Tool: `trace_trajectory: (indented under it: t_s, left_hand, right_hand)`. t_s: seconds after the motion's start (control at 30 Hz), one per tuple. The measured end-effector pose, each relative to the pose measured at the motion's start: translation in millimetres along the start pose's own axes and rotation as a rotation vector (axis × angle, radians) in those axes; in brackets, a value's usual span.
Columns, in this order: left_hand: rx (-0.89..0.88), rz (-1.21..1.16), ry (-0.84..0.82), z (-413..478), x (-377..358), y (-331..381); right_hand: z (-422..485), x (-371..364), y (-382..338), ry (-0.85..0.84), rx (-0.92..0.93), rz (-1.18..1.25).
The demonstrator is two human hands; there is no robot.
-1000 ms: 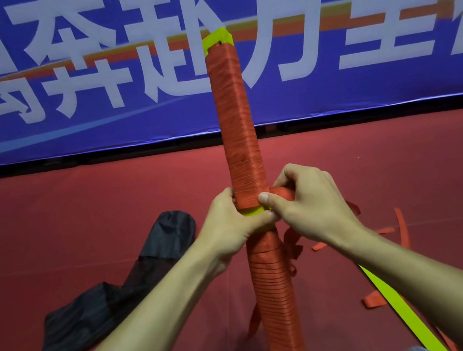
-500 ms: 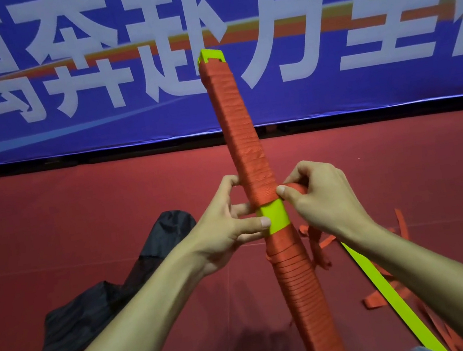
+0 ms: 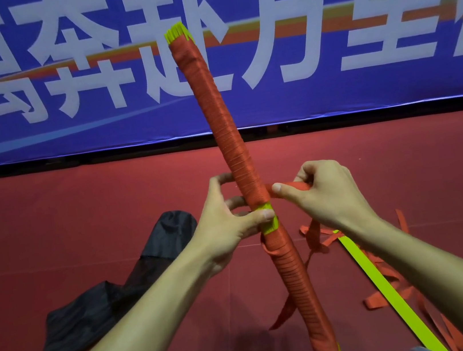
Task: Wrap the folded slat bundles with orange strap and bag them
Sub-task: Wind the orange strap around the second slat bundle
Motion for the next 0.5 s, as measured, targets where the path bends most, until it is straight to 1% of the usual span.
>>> trace_trajectory:
  t_s: [0.13,0.23,0.3,0.37,0.5]
  left_hand:
    - [-0.019,0.057,0.099,1.9,3.3,0.3]
    - [-0.054,0.171,0.117,-1.8,1.2,3.1]
    - [-0.079,0.168,0.110,-3.2,0.6,5.7]
    - [-0.074,0.124,0.073,-2.9,-1.8,6.7]
    - [-0.011,0.040,-0.117,-3.3,-8.7,4.5]
  right_hand:
    - [-3.6,-9.2,-13.3,-0.049,0.074,0.048]
    - [-4.2,-11.5,-16.2,-0.024,0.083,0.092]
    - [-3.1,-11.2,-16.8,-0.011,0.082,0.109]
    - [-2.8,-10.6,-17.1,-0.003,0.083,0.113]
    - [-2.5,-7.7,-12.7,0.008,0.077,0.097]
Point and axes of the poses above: each hand's wrist, its own z-axis towards the middle knuckle, its own x-axis out of the back of the hand, y = z × x, the point moved 7 cm from there along z, towards the middle knuckle, and after that the axes turned 11 degrees about x, right-handed, at the moved point
